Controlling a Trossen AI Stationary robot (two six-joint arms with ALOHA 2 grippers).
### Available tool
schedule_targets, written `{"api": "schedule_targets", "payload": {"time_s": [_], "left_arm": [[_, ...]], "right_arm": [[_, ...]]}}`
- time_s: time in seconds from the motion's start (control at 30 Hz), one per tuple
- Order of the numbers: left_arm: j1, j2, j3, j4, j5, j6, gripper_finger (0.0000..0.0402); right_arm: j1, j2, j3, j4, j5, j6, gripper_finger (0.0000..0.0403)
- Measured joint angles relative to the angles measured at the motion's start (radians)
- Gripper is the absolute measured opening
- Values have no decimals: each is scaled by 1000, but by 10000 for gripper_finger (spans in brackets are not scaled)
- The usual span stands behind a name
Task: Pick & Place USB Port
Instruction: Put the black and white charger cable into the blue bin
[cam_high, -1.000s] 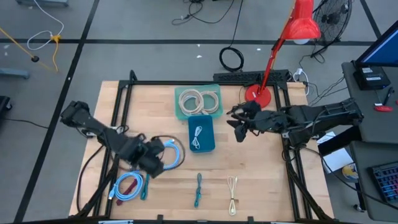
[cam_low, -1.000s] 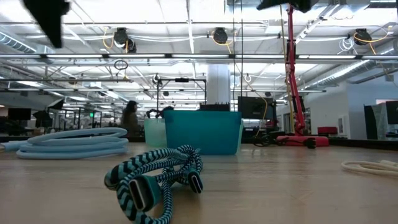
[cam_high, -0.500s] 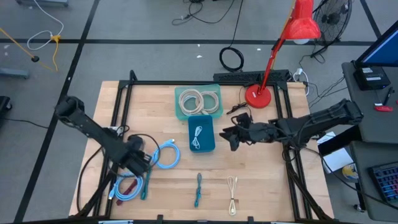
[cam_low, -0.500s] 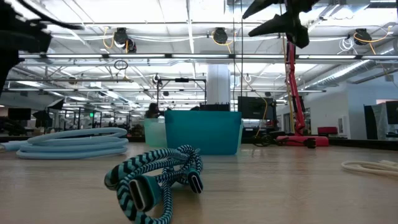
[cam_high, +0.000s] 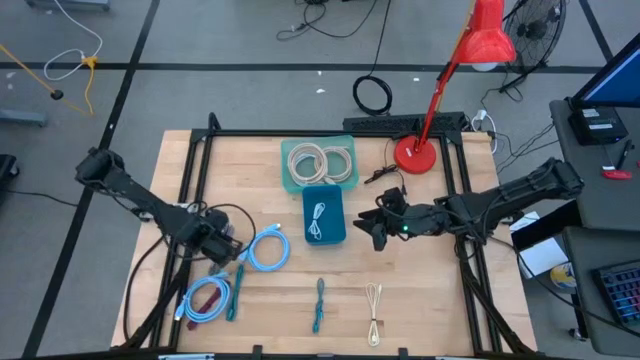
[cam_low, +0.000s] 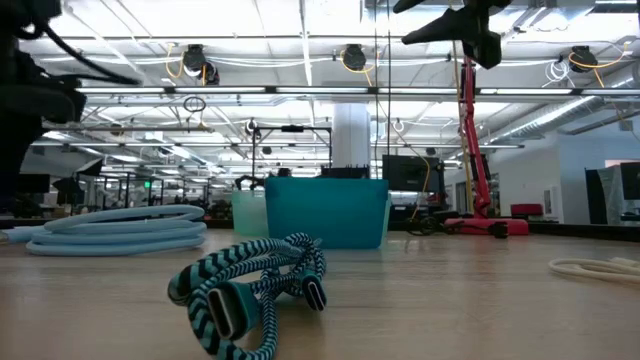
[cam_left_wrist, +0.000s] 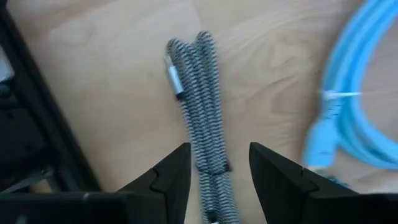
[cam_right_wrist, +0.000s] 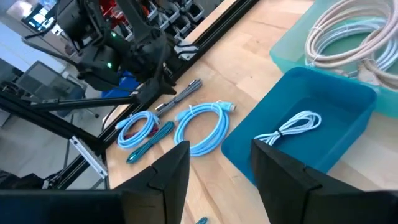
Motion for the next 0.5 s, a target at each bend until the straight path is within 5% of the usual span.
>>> {"api": "schedule_targets", "payload": {"time_s": [0.4, 0.5], "left_arm": [[85, 113, -102, 144, 149, 76, 164], [90, 120, -121, 162, 172, 76, 136]], "right_arm": [[51, 0, 0, 18, 35, -1, 160], [62, 0, 0, 23, 35, -2, 160]]}}
